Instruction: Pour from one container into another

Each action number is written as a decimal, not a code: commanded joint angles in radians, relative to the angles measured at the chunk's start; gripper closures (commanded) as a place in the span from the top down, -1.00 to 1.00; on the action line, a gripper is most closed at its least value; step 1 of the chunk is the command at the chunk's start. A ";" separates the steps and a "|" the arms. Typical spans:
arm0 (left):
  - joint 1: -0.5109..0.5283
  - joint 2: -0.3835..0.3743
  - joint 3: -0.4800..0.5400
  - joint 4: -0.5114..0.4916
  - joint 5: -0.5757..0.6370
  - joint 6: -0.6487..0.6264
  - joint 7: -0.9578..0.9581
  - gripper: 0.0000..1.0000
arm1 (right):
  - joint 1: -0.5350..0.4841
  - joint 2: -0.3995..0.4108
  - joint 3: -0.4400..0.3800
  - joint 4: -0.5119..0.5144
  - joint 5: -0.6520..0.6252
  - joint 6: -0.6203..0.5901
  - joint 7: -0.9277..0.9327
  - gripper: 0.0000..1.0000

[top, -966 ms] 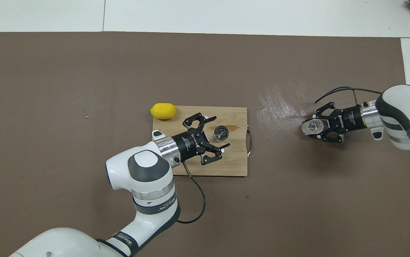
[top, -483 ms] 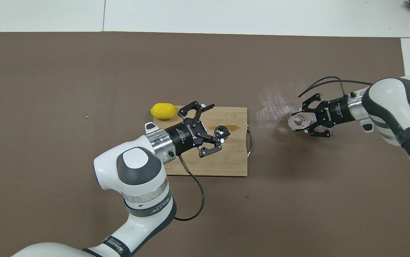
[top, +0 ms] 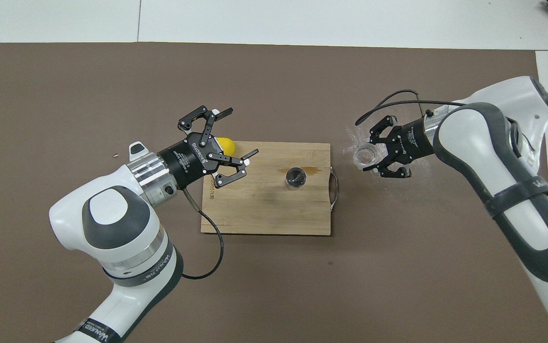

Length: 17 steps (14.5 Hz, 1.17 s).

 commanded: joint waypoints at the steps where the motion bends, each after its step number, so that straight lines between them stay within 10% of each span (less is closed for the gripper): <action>1: 0.073 -0.025 -0.002 -0.021 0.194 -0.104 -0.026 1.00 | 0.062 0.001 -0.002 0.047 -0.090 0.031 0.126 -0.99; 12: 0.245 -0.048 0.001 0.083 1.597 -0.248 -0.006 1.00 | 0.216 0.001 -0.004 0.110 -0.291 0.053 0.286 -0.99; 17: 0.246 -0.093 0.044 0.233 1.820 -0.545 0.257 1.00 | 0.280 -0.002 -0.004 0.110 -0.418 0.068 0.313 -0.99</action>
